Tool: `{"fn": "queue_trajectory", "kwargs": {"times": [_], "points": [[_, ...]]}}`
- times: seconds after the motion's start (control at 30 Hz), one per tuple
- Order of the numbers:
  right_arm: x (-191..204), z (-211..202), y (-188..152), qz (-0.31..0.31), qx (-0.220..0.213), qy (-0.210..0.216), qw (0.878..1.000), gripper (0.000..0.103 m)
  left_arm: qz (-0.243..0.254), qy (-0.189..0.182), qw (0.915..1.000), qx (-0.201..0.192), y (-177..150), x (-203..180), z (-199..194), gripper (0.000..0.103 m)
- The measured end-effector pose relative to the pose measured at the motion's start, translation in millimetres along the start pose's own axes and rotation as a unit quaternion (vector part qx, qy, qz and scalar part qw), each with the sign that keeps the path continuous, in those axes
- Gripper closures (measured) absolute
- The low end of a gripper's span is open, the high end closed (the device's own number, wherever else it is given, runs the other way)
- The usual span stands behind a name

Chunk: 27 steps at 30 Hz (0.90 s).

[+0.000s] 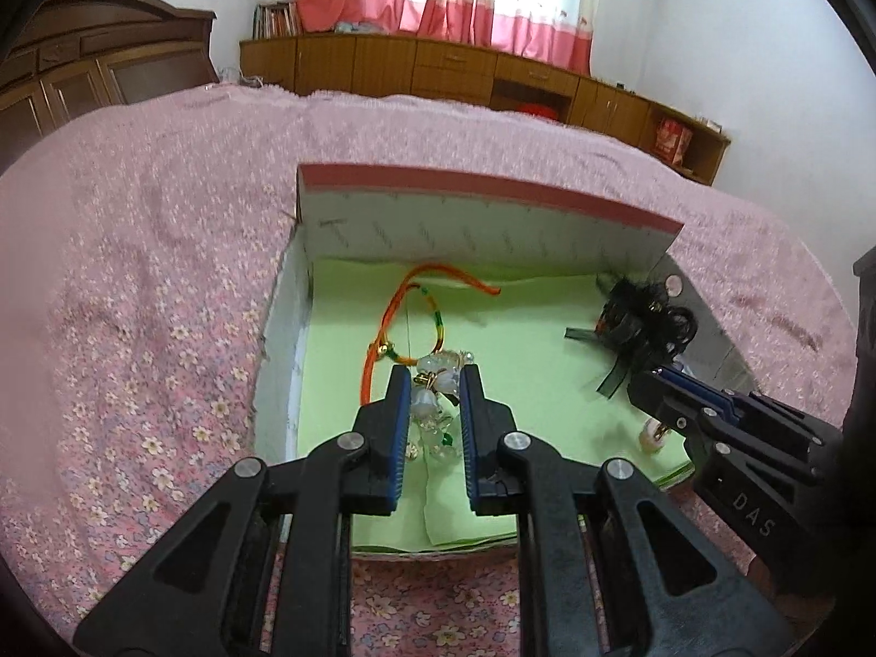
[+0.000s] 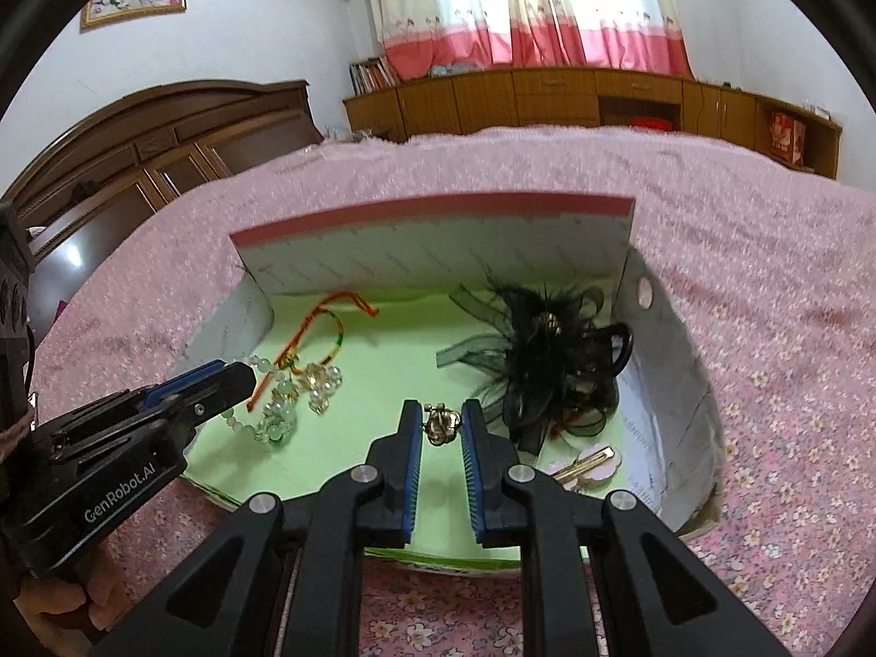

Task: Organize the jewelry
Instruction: 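Open the left tool onto the lining while the right tool releases the gold earring, then withdraw both open tools back from the box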

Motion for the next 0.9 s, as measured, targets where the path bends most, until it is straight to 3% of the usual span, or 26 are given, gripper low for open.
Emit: {"fn": "queue_trajectory", "kwargs": {"times": [0.2,0.27,0.33,0.4,0.6,0.9], "points": [[2.3,3.2,-0.3,-0.006,0.008,0.003,1.000,0.086,-0.008,0.005,0.9999,0.011,-1.3,2.8,0.8,0.092],[2.4,1.8,-0.4,-0.003,0.009,0.005,1.000,0.081,-0.013,0.010,0.9997,0.016,-1.3,4.8,0.4,0.092],[2.0,-1.7,1.2,0.001,0.006,0.009,1.000,0.067,-0.019,0.011,0.9996,0.018,-1.0,5.5,0.0,0.091],[1.8,-6.4,2.2,0.005,0.001,0.011,1.000,0.065,-0.022,0.011,0.9995,0.018,-1.0,6.3,-3.2,0.086],[-0.9,-25.6,3.4,0.015,-0.016,0.014,1.000,0.063,-0.023,0.007,0.9997,0.009,-1.7,3.1,-18.9,0.078],[-9.9,-62.1,4.0,0.035,-0.051,0.007,0.998,0.050,-0.011,0.001,0.9997,-0.024,-0.7,-11.1,-49.4,0.072]]}}
Point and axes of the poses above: each gripper's, at about its wrist camera, not at the fingertips, and z roughly the way its jaws point, x to its left, y to its top, the point moved 4 cm from there along z, roughly the way its jaws point, and after that the axes turned 6 degrees about -y, right-handed, at the moved point
